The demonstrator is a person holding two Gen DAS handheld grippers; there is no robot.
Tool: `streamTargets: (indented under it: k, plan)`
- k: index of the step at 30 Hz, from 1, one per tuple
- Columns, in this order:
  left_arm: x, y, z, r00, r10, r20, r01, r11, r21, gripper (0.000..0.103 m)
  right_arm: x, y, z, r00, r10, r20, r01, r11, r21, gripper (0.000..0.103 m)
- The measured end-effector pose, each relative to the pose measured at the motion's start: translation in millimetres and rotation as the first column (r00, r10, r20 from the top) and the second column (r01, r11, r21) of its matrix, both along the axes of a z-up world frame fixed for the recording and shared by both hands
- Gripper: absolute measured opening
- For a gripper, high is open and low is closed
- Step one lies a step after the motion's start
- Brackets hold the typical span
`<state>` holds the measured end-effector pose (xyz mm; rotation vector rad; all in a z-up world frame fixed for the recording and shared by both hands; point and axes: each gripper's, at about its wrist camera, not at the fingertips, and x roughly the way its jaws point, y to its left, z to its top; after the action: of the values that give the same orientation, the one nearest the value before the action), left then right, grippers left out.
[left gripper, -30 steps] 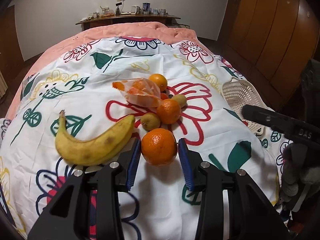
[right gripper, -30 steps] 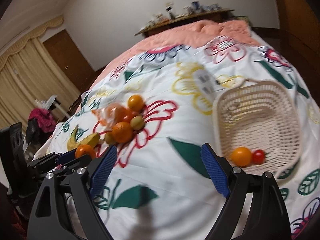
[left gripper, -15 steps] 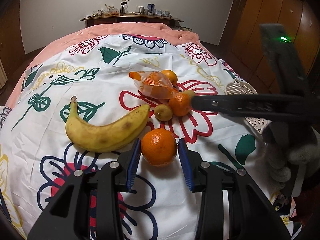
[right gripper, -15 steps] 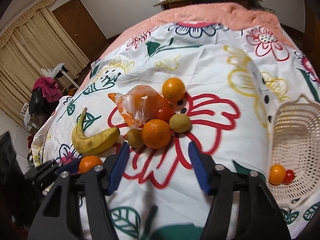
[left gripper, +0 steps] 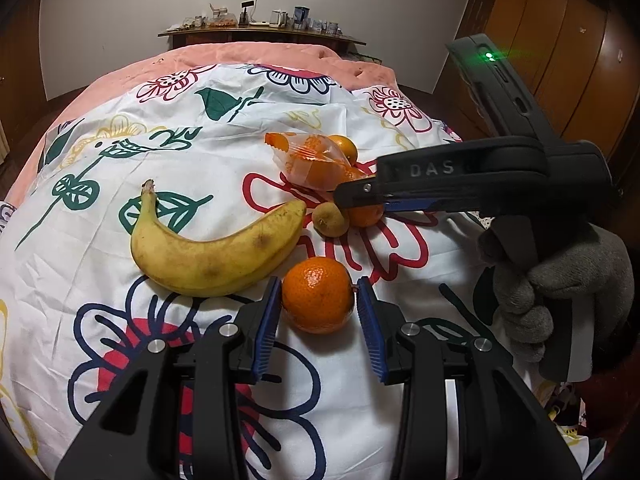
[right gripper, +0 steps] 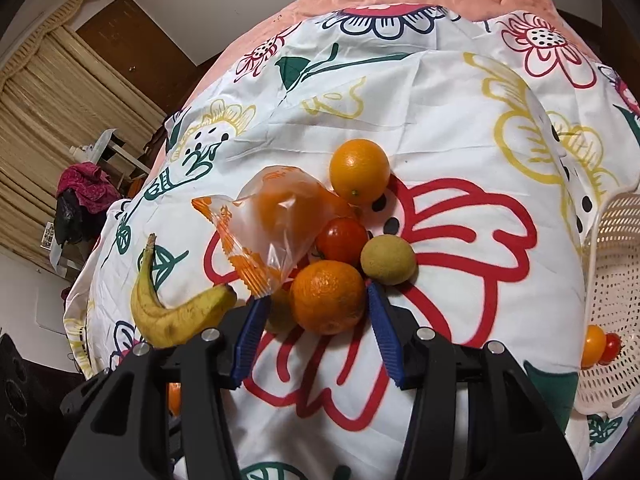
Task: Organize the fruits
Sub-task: 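Grasp a small orange with the right gripper while the left gripper holds the large orange, then carry the small orange with the right gripper and release it into the basket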
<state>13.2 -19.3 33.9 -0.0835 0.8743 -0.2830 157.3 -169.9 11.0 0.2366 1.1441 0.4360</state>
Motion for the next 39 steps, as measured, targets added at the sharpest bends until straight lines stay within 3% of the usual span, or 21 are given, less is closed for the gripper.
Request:
streamTargets:
  k: [3,4,14,20,29,39]
  plan:
    - [-0.3,0.7,-0.4,1.000,0.001,-0.001,-0.001,1.000,0.000,0.039,1.1,2.3,0.3,1.000,-0.002,0.006,0.002,1.000,-0.006,0.049]
    - [-0.5,0.9,-0.5,1.000,0.001,-0.002,-0.001,1.000,0.000,0.039,0.5,1.6,0.8,1.000,-0.006,0.010,0.007,1.000,-0.013,0.041]
    - [-1.8,1.0,-0.3,1.000,0.001,-0.002,-0.001,1.000,0.004,0.039,-22.6,-13.5,12.1,0.998,-0.001,0.069,0.001,1.000,-0.006,0.040]
    - [-2.3,-1.1,1.4,1.000,-0.002,0.001,0.002,1.000,0.010,0.039,-42.9,-42.5,23.5,0.994,-0.052,0.099,0.047,0.998,0.052,0.040]
    - [-2.3,-12.4,8.9,1.000,-0.016,0.011,0.016,1.000,0.024,0.039,-59.0,-102.8,37.4,0.967,-0.191,0.167,0.180,0.981,0.077,0.040]
    - [-2.5,-26.1,12.6,0.999,-0.039,0.012,0.038,0.998,0.046,0.039,-73.1,-206.6,9.0,0.888,-0.442,0.127,0.441,0.897,0.037,0.040]
